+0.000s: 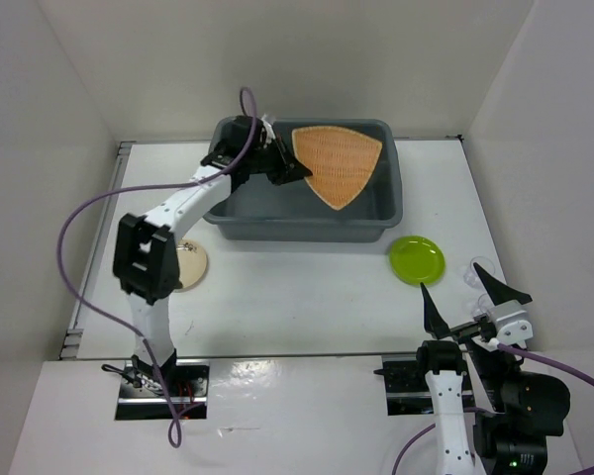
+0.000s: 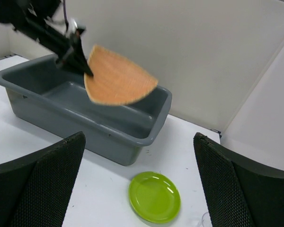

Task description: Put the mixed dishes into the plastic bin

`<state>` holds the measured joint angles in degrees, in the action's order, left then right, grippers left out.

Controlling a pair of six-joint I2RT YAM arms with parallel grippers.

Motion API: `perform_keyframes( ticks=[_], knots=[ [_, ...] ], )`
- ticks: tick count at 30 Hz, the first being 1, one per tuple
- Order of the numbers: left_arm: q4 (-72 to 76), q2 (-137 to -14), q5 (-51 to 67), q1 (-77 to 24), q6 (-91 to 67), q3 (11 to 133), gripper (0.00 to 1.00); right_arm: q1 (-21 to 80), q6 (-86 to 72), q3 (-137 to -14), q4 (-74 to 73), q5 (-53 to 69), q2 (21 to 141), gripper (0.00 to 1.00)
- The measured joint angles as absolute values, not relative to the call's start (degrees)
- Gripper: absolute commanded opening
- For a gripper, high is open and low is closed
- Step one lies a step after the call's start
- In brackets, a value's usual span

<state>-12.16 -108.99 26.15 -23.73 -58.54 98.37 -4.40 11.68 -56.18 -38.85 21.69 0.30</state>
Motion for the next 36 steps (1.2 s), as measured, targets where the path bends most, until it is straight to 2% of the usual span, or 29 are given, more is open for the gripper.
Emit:
perform_keyframes(
  ticks=[3, 10, 14, 22, 23, 25, 26, 27, 31, 33, 36],
  knots=[
    [-14.2, -117.3, 24.2, -23.7, -59.0, 99.9, 0.00, -4.4, 11.7, -56.2, -38.9, 21.7, 0.3, 0.99],
    [-17.2, -126.9, 21.7, -22.3, -60.2, 109.2, 0.00, -4.4, 11.7, -56.2, -39.0, 21.8, 0.3, 0.99],
    [-16.9, -131.4, 22.8, -21.6, -60.3, 115.1, 0.10, -4.4, 11.7, -56.2, -39.1, 21.8, 0.3, 0.99],
    [-17.8, -136.5, 23.9, -21.3, -60.4, 112.5, 0.12, -4.4, 11.7, -56.2, -39.1, 21.8, 0.3, 0.99],
    [-17.8, -136.8, 24.3, -21.3, -60.4, 112.0, 0.19, -4.4, 11.7, -56.2, -39.1, 21.8, 0.3, 0.99],
    [-17.5, -136.9, 24.8, -21.3, -60.4, 111.4, 0.38, -4.4, 11.7, -56.2, -39.1, 21.8, 0.3, 0.99],
    [-17.2, -136.9, 25.1, -21.3, -60.3, 111.2, 0.42, -4.4, 11.7, -56.2, -39.1, 21.8, 0.3, 0.99],
    [-16.8, -136.9, 25.5, -21.3, -60.3, 111.2, 0.49, -4.4, 11.7, -56.2, -39.1, 21.8, 0.3, 0.99],
    [-15.9, -136.9, 27.1, -21.2, -59.8, 111.3, 0.66, -4.4, 11.7, -56.2, -39.1, 21.8, 0.3, 0.99],
    [-17.4, -136.9, 27.3, -21.2, -59.3, 112.4, 0.69, -4.4, 11.7, -56.2, -39.2, 21.8, 0.3, 0.99],
    [-23.4, -136.9, 25.6, -21.0, -56.5, 118.1, 0.87, -4.4, 11.7, -56.2, -39.2, 21.8, 0.3, 0.99]
  ],
)
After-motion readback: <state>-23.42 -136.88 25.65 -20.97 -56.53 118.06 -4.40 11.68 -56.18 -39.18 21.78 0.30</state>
